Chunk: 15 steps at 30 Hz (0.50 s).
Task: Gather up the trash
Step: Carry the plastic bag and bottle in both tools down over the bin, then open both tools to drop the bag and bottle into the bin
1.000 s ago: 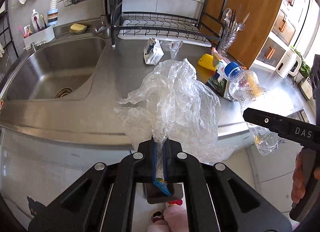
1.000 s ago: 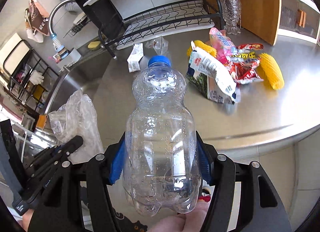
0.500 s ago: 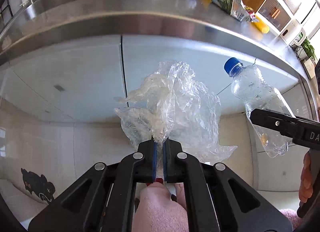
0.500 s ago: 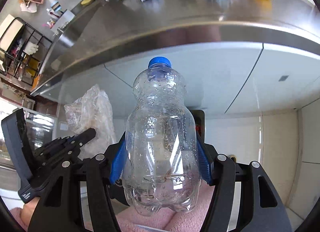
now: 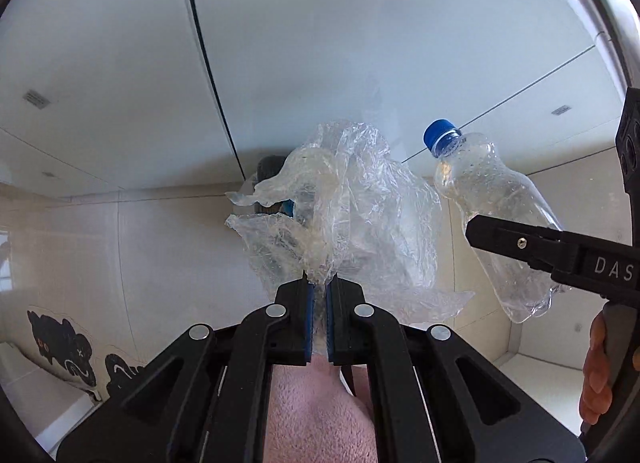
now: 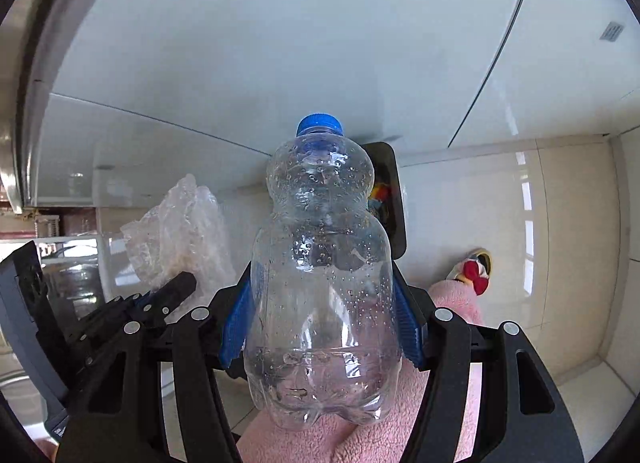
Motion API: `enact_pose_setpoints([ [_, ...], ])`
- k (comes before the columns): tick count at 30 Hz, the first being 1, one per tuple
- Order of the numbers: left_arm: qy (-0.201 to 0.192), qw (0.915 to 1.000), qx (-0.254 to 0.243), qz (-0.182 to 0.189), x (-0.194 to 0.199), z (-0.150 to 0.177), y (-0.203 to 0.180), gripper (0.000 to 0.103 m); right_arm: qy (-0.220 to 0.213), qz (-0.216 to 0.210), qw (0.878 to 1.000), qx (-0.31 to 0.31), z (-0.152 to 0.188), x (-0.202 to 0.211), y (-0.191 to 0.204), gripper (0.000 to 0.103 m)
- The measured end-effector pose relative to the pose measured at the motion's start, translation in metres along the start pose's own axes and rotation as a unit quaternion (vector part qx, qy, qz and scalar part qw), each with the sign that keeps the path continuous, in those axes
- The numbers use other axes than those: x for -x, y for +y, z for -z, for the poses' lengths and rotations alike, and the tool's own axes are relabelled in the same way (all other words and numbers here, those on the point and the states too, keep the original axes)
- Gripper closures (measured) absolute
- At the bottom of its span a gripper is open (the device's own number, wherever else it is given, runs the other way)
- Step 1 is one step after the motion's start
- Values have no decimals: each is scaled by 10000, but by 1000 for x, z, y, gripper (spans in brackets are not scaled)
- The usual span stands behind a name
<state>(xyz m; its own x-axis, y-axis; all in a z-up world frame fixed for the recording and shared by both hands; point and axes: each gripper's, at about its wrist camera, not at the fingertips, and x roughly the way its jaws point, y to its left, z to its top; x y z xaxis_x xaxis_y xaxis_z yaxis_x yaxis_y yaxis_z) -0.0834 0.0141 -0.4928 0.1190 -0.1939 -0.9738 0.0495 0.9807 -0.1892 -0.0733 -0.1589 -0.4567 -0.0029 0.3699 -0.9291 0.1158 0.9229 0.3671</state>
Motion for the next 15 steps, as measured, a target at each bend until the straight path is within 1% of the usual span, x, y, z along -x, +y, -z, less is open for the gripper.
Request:
enact_pose_setpoints([
  [4, 237, 9997, 45, -15, -44, -4, 6, 100, 228, -41, 9993, -310, -10, -41, -12, 41],
  [8, 381, 9993, -12, -28, -75, -8, 10, 100, 409, -114, 9979, -490, -22, -74, -11, 41],
  [11, 452, 9990, 8, 52, -88, -8, 13, 100, 460, -118, 9975, -530, -27, -90, -14, 41],
  [15, 488, 9987, 19, 129, -95, -11, 13, 100, 537, -147, 9966, -611, -29, -102, -21, 41],
])
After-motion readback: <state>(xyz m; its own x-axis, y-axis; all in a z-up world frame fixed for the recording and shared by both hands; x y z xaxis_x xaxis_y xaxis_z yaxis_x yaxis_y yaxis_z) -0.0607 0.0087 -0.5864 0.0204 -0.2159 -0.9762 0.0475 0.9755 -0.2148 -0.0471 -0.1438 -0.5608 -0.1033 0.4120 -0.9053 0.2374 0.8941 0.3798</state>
